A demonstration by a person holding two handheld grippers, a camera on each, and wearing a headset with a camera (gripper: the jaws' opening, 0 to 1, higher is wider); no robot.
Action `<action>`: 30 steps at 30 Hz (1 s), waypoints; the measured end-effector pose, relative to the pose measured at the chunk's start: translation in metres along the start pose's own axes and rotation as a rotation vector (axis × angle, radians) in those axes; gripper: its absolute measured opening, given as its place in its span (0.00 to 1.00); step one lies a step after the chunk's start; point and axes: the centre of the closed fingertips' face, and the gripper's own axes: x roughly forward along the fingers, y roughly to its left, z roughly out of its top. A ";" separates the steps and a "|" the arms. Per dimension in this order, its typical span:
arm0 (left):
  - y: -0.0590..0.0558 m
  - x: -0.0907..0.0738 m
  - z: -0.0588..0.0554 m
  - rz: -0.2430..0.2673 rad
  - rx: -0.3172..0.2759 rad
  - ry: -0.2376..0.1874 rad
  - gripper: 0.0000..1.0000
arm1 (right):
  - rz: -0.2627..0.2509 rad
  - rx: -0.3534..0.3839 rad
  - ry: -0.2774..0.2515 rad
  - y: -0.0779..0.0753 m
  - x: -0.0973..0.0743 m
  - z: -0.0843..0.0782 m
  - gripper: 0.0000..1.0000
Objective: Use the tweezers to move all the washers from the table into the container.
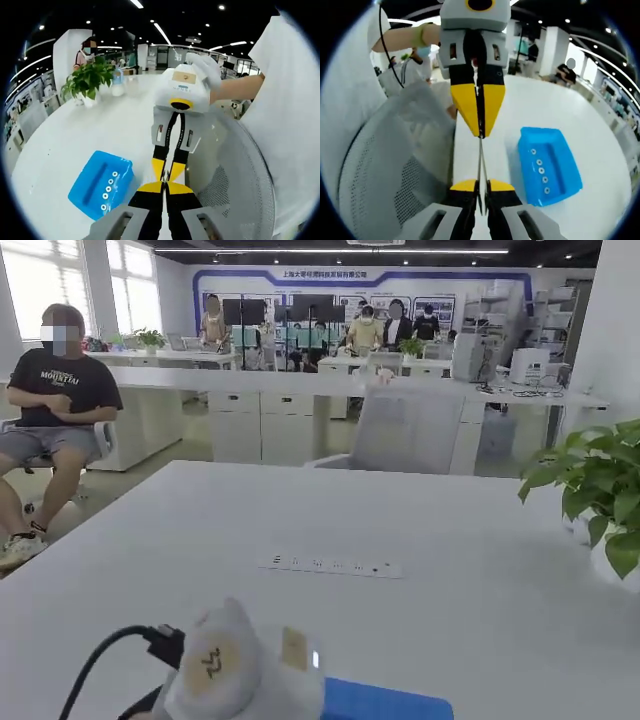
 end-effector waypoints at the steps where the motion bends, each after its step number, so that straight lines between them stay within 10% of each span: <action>1: -0.001 0.004 -0.009 -0.002 0.009 0.033 0.00 | 0.013 -0.009 0.018 0.002 0.006 -0.005 0.03; 14: 0.003 0.032 -0.072 -0.035 -0.047 0.185 0.00 | 0.074 -0.106 0.098 0.007 0.039 -0.025 0.02; 30: -0.001 0.047 -0.106 -0.045 -0.032 0.298 0.00 | 0.073 -0.115 0.064 0.013 0.058 -0.031 0.05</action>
